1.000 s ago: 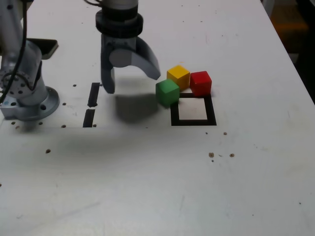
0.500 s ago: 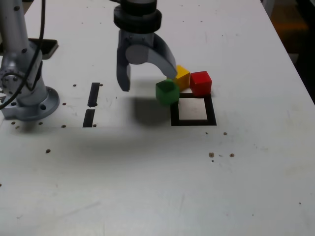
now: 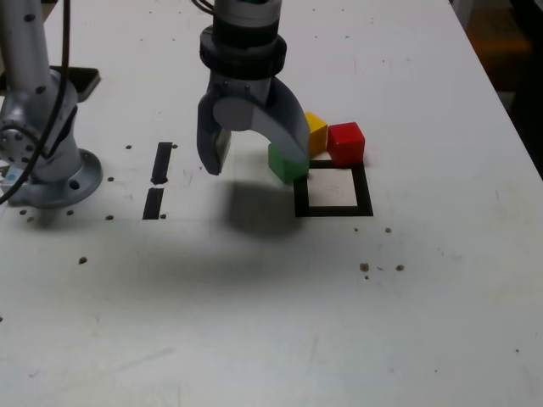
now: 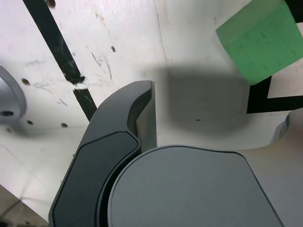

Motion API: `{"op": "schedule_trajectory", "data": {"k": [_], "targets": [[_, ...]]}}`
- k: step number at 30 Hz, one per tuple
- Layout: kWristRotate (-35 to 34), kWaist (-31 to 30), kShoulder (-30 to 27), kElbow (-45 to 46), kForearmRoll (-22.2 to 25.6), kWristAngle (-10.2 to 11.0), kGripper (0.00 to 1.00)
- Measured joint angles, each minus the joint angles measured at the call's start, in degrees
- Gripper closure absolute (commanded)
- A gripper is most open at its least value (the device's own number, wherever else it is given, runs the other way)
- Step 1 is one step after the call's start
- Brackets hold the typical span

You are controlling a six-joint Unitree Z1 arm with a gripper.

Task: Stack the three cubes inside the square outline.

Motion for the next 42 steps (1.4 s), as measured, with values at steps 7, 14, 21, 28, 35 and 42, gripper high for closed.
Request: {"op": "schedule_trajectory", "data": {"k": [7,14,21,28,35,42], "targets": [[5.75,-0.90,1.21,0.56,-1.69,2.78,0.02],[8.98,-1.15,1.33,2.58,-7.16,7.18,0.00],[10.34,-1.15,2.19,3.02,-9.28,8.08,0.01],[10.55,-1.15,4.19,3.70,-10.67,9.31,0.03],[10.55,-1.15,5.15,4.21,-11.23,9.89,0.04],[10.55,-1.15,6.20,4.95,-12.53,10.03,0.06]]}}
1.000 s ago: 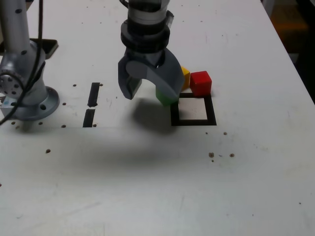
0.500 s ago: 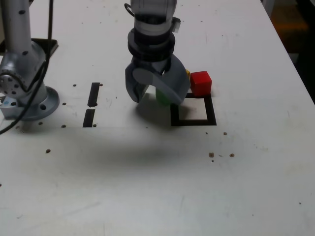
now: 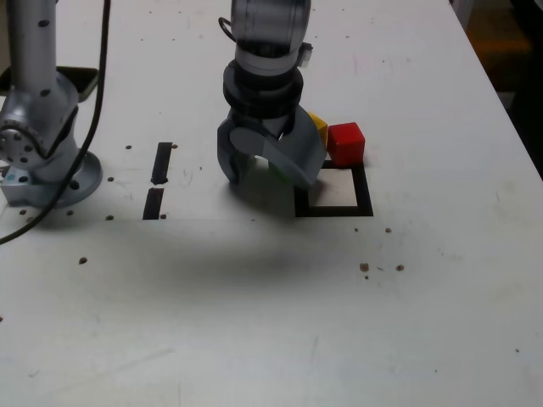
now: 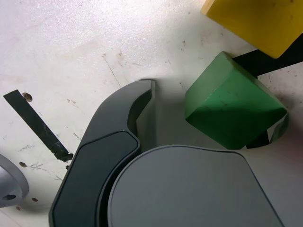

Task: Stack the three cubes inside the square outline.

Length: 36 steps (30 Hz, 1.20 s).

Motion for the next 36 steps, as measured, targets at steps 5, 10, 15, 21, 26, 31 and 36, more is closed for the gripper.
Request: {"op": "schedule_trajectory", "data": {"k": [5,10,15,21,26,31,36], "targets": [[0.00,0.00,0.48,0.00,-0.76,0.00,0.08],[0.00,0.00,0.79,0.00,-1.10,0.00,0.13],[-0.01,0.00,1.05,-0.01,-1.55,0.00,0.29],[-0.52,0.00,1.32,-0.49,-1.75,0.04,0.45],[-1.18,-0.30,1.43,-0.91,-1.77,0.04,0.57],[-1.62,-1.18,1.45,-1.85,-1.56,0.33,0.67],[-1.86,-1.34,1.35,-2.33,-0.95,0.42,0.72]]}}
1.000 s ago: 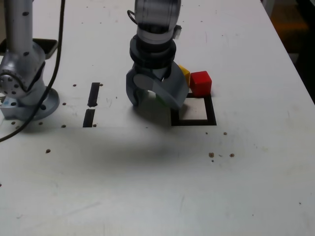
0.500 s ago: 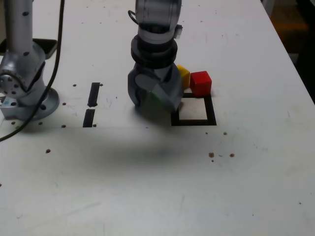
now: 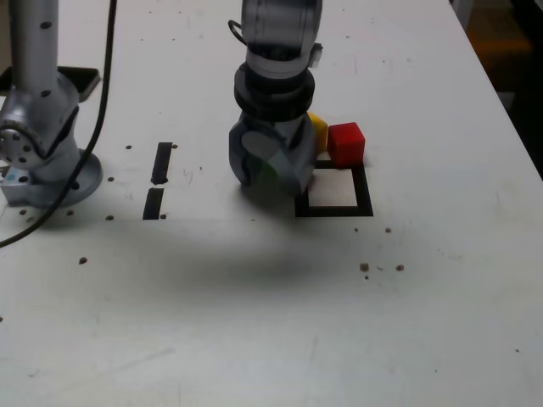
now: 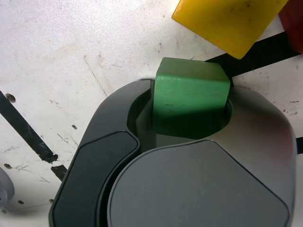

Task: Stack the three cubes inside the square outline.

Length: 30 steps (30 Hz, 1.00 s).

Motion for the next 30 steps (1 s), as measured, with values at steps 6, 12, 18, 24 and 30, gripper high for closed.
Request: {"op": "schedule_trajectory", "data": {"k": [6,12,18,24,30], "targets": [[-0.99,-0.22,-0.07,-0.49,1.79,0.00,0.74],[-3.55,-1.57,-0.92,-3.17,6.58,-0.15,0.74],[-7.70,-3.80,-1.70,-6.15,10.42,-1.76,0.74],[-10.93,-7.46,-0.95,-10.68,10.81,-5.51,0.74],[-12.34,-8.65,2.22,-14.36,10.49,-8.14,0.74]]}}
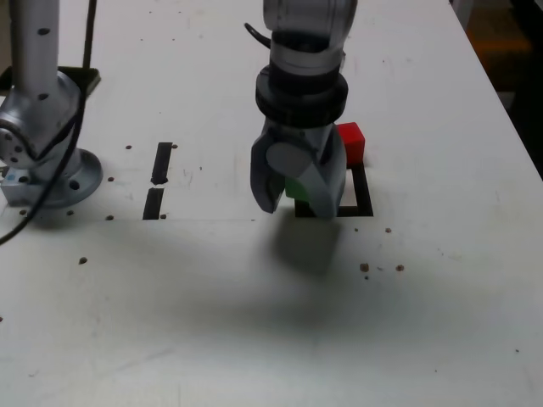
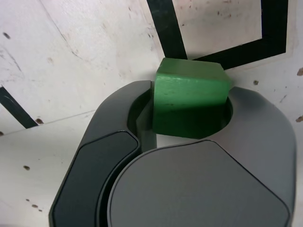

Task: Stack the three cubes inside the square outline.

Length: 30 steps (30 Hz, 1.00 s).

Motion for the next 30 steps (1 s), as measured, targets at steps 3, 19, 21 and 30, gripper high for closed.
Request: {"op": "schedule_trajectory", "data": {"k": [3,19,21,30], "targets": [[-1.63,0.00,1.77,-1.62,-0.48,-0.19,0.74],[-5.85,3.31,5.49,-4.00,-1.15,0.95,0.74],[-6.14,3.72,5.50,-3.78,-1.16,1.53,0.74],[-6.29,4.55,5.69,-2.70,-1.29,2.52,0.74]]}}
